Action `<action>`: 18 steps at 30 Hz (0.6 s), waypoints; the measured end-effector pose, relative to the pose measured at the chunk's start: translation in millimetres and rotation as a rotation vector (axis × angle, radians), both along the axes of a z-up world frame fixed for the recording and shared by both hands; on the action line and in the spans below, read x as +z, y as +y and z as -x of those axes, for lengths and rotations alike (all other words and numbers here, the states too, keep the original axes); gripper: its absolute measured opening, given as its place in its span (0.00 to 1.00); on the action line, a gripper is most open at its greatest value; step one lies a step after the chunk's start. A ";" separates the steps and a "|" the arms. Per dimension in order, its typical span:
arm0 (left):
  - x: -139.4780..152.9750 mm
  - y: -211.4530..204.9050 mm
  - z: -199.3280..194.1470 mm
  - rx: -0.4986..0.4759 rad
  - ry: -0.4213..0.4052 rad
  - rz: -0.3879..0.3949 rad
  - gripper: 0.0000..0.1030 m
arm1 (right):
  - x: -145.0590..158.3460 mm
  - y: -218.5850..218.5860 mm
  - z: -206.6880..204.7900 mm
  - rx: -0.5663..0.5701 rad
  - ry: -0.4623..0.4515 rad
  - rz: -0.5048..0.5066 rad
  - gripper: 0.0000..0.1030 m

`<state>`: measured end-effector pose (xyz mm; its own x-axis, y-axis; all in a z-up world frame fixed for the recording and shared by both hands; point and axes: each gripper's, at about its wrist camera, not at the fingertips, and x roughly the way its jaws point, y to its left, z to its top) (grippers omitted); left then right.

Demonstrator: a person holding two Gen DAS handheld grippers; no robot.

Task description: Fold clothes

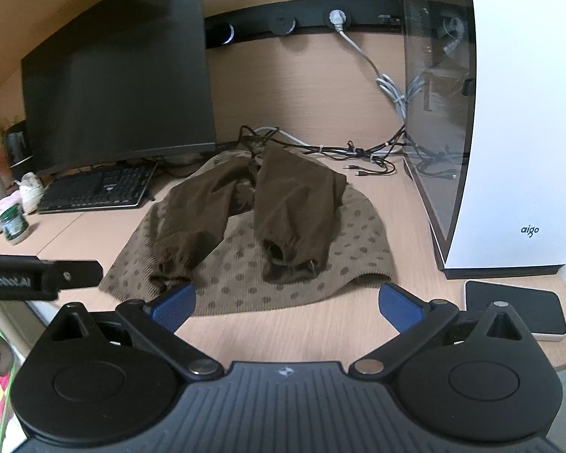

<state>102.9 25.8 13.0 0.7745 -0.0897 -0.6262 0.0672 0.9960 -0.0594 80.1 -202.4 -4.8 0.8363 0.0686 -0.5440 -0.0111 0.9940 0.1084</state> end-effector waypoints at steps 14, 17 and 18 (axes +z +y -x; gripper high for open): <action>11.3 62.0 -79.9 -0.185 0.017 0.031 1.00 | 10.7 49.2 -52.4 -0.208 0.065 -0.129 1.00; 10.0 72.9 -95.4 -0.240 0.022 0.036 1.00 | 11.7 64.6 -56.0 -0.261 0.060 -0.119 1.00; 8.4 76.2 -99.3 -0.256 0.031 0.039 1.00 | 10.2 68.1 -57.4 -0.286 0.067 -0.125 1.00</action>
